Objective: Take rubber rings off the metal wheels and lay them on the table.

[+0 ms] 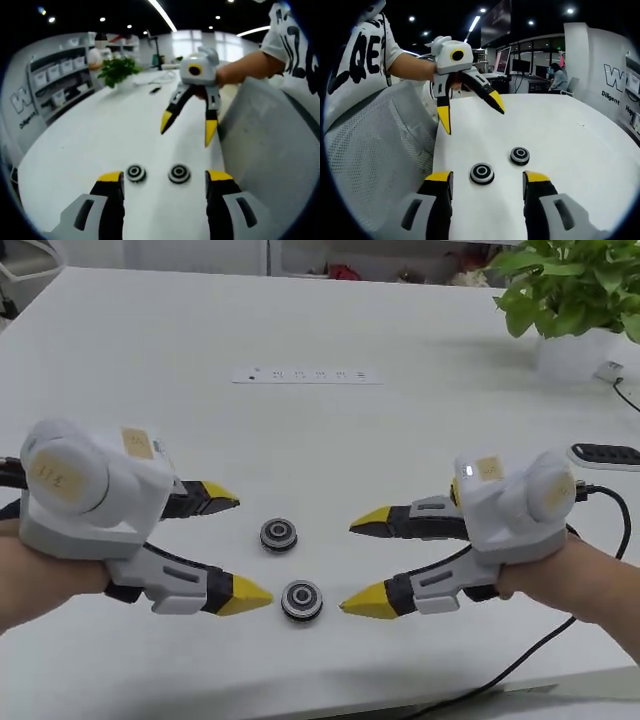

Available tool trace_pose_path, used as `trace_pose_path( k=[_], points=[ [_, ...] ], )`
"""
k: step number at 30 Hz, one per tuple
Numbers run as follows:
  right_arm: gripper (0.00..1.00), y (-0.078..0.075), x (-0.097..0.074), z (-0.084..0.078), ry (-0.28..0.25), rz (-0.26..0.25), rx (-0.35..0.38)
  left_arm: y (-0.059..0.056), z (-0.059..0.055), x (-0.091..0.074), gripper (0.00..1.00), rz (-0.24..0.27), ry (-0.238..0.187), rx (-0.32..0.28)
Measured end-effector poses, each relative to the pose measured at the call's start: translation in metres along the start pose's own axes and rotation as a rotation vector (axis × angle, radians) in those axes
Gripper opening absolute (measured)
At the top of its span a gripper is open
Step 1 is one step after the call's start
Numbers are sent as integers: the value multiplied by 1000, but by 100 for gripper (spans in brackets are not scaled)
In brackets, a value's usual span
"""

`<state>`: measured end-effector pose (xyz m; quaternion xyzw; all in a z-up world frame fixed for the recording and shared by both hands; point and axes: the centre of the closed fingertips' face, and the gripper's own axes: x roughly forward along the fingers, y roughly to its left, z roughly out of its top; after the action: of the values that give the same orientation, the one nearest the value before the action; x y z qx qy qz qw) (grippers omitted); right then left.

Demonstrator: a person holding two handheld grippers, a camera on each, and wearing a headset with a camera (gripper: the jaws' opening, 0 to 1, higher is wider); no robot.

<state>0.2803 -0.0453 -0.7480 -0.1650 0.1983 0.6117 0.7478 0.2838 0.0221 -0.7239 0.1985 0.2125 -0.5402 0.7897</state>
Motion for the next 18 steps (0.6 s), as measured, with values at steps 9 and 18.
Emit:
trace_pose_path(
  k=[9, 18],
  points=[
    [49, 2, 6, -5, 16, 22, -2, -3, -3, 7, 64, -21, 8, -7],
    [46, 1, 12, -11, 31, 38, -5, -6, -5, 15, 62, -43, 16, -7]
  ],
)
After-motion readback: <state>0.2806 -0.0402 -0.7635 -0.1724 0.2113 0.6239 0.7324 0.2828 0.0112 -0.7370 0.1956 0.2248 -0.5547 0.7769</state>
